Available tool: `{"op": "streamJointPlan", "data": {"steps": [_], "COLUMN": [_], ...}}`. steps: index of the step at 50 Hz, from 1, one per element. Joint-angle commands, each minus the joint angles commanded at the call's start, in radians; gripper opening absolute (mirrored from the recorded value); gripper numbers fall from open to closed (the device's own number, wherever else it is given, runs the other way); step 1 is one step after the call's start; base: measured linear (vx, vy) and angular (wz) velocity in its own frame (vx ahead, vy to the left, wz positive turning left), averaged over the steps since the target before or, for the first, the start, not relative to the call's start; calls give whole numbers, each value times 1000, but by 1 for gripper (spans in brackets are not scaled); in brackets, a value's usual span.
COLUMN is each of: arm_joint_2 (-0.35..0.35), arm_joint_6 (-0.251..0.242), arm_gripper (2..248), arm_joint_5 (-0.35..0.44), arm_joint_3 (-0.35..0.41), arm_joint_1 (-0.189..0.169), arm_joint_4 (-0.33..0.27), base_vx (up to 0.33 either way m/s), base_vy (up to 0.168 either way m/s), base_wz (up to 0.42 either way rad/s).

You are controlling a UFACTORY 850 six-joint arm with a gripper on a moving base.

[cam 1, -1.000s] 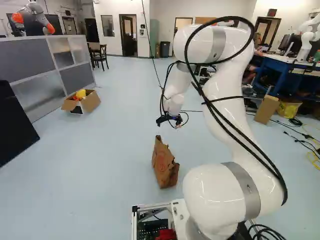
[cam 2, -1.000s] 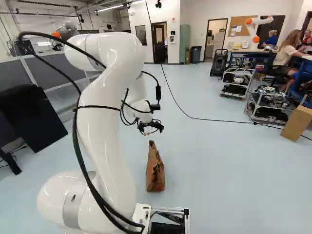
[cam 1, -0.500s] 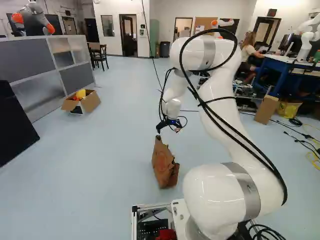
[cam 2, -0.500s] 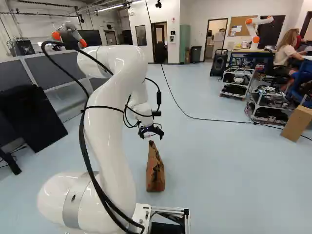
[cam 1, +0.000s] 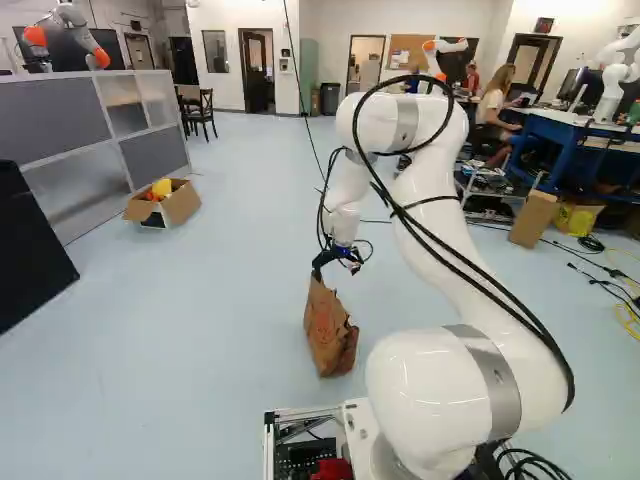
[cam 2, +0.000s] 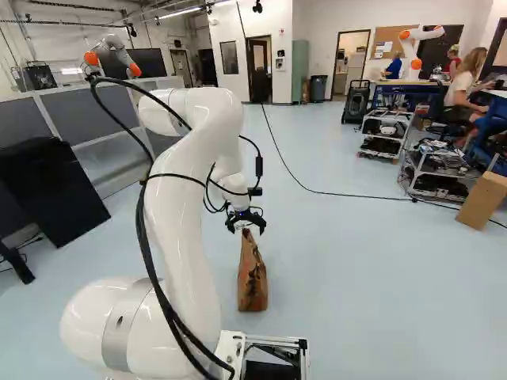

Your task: Pick up the grocery bag from the ground

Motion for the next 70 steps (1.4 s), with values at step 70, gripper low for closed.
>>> {"op": "streamJointPlan", "data": {"steps": [70], "arm_joint_2": [-259], "arm_joint_6": [-349], "arm_gripper": [247], "arm_joint_5": [0], "arm_joint_3": [-185], "arm_joint_1": [0], "arm_joint_4": [0], "base_vx": [0], "base_vy": [0], "base_wz": [0]}}
